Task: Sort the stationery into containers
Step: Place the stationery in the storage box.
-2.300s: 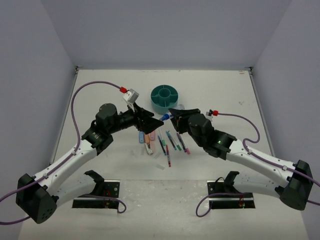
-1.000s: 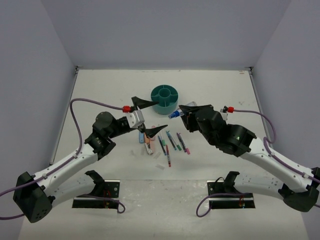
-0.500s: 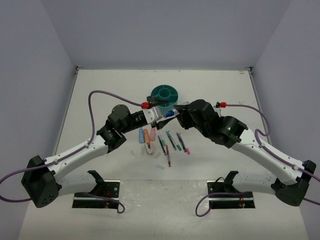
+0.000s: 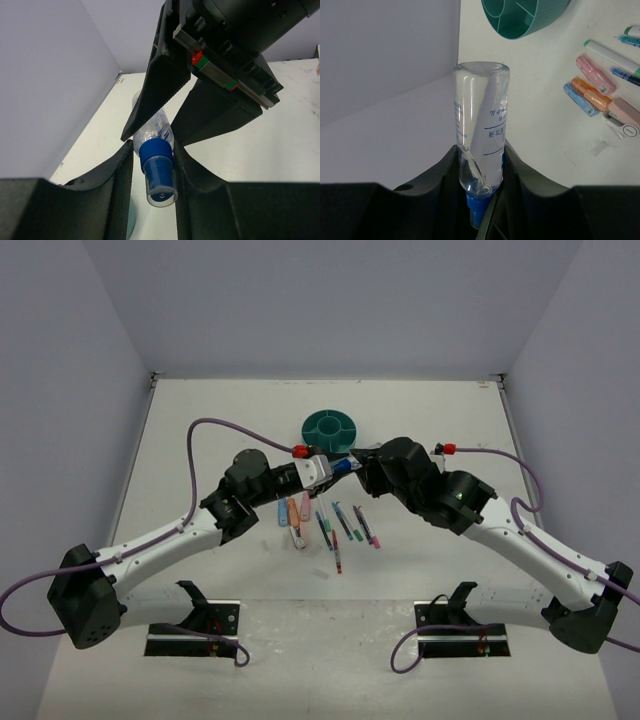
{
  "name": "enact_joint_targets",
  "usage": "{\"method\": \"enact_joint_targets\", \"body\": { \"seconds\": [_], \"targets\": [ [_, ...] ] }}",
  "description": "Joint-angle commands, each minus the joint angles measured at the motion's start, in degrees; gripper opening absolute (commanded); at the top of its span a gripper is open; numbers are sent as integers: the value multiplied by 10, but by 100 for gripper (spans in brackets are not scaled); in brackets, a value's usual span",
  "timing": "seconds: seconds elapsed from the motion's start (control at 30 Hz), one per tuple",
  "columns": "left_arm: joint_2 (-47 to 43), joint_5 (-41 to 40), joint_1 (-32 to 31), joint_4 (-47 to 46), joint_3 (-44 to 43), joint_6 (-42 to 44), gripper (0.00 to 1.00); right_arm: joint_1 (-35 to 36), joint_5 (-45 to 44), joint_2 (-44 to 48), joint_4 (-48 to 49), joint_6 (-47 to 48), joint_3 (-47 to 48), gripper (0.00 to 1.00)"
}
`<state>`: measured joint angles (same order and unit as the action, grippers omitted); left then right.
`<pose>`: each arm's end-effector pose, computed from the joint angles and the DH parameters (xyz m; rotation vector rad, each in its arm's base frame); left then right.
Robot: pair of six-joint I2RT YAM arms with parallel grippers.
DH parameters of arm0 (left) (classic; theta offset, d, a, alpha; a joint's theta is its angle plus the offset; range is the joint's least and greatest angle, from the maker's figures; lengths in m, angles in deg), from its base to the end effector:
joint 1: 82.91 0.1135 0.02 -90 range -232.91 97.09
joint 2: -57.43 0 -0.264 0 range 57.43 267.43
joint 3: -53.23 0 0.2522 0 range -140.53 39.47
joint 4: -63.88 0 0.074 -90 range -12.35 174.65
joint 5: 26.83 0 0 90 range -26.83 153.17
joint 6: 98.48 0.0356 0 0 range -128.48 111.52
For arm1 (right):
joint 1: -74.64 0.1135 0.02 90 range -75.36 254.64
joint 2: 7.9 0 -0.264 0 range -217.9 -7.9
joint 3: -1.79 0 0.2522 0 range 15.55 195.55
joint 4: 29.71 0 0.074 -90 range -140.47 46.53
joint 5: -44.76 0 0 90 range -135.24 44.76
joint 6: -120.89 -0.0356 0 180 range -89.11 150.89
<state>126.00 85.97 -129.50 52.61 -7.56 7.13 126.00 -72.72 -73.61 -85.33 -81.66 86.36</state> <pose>0.1824 -0.2129 0.3316 1.0675 1.1369 -0.7292 0.1594 0.1730 0.3725 1.4372 1.8674 1.0807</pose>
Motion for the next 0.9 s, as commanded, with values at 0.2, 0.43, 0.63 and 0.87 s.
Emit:
{"method": "enact_joint_targets", "body": {
  "seconds": [0.2, 0.43, 0.63, 0.87],
  "targets": [
    [16, -73, 3, 20, -35, -27, 0, -9, -27, 4, 0, -12, -10, 42],
    [19, -106, 4, -15, -13, -56, 0, -23, -17, 14, 51, 9, -48, 79],
    [43, -215, 4, 5, -48, -86, 0, -49, -14, 34, 55, 47, -75, 96],
    [113, -334, 41, 117, -172, -146, 0, -77, -87, 148, 56, 134, -151, 99]
  ]
}}
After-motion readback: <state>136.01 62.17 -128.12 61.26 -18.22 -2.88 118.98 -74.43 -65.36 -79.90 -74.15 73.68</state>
